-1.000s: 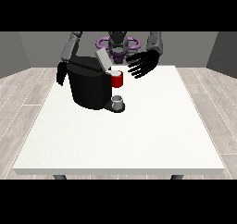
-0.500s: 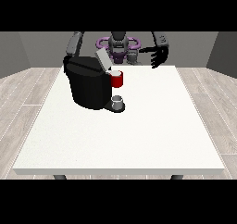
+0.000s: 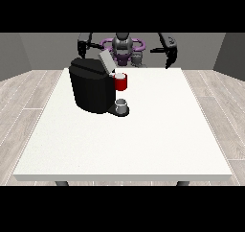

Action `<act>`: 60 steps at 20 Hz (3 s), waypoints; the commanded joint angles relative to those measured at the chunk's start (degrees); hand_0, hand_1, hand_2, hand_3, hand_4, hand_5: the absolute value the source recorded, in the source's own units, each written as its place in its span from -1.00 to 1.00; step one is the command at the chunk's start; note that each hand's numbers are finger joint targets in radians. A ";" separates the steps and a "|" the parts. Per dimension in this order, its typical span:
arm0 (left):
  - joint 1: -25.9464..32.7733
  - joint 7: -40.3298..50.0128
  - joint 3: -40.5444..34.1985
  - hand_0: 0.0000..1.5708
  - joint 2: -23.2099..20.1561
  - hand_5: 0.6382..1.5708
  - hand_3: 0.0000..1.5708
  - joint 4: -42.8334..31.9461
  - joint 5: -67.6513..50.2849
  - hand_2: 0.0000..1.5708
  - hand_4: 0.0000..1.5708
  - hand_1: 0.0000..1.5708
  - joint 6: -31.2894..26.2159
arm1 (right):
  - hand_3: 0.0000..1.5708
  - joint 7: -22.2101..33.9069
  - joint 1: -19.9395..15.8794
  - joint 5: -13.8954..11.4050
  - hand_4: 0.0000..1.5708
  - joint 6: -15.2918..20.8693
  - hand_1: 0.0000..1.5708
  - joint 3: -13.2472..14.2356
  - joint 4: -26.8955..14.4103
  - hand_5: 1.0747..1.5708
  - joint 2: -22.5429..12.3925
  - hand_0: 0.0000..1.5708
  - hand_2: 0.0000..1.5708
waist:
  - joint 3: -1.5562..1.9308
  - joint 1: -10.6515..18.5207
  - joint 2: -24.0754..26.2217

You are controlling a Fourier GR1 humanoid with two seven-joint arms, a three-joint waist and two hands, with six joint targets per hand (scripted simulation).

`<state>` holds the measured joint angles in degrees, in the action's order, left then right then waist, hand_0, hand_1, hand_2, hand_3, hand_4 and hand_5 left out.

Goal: Insert the coffee pod into the coffee machine and close the lid

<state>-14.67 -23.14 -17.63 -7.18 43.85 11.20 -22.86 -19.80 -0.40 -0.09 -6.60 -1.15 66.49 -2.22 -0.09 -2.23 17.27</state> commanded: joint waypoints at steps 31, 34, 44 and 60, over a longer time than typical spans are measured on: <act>9.99 -3.20 7.74 -1.00 2.16 1.00 -1.00 22.18 -5.87 -1.00 -0.52 -1.00 -0.01 | -1.00 15.15 -22.54 -10.74 -0.58 17.47 -1.00 -3.75 14.20 1.00 2.19 -1.00 -1.00 | 0.09 7.09 -17.02; 11.48 -3.11 6.59 -1.00 -0.21 1.00 -1.00 25.57 -8.46 -1.00 -0.61 -1.00 -4.41 | -1.00 12.30 -23.82 -8.19 -0.47 16.65 -1.00 2.45 9.62 1.00 -1.86 -1.00 -1.00 | 0.10 9.99 -18.96; 9.66 -7.02 6.55 -1.00 -0.37 1.00 -1.00 21.79 -7.67 -1.00 -0.62 -1.00 -1.10 | -1.00 8.37 -29.96 -7.04 -0.44 15.18 -1.00 5.05 0.68 1.00 -2.47 -1.00 -1.00 | 0.08 8.01 -22.02; 7.42 -8.07 7.83 -1.00 -0.72 1.00 -1.00 19.01 -7.53 -1.00 -0.52 -1.00 -0.46 | -1.00 8.44 -39.33 -7.96 -0.46 17.45 -1.00 5.90 -6.38 1.00 -1.91 -1.00 -1.00 | 0.07 10.10 -25.05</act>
<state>-7.66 -28.14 -10.35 -7.98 64.98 2.20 -24.22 -11.74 -37.65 -8.02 10.59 4.93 62.60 -5.03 -0.40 7.30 -6.14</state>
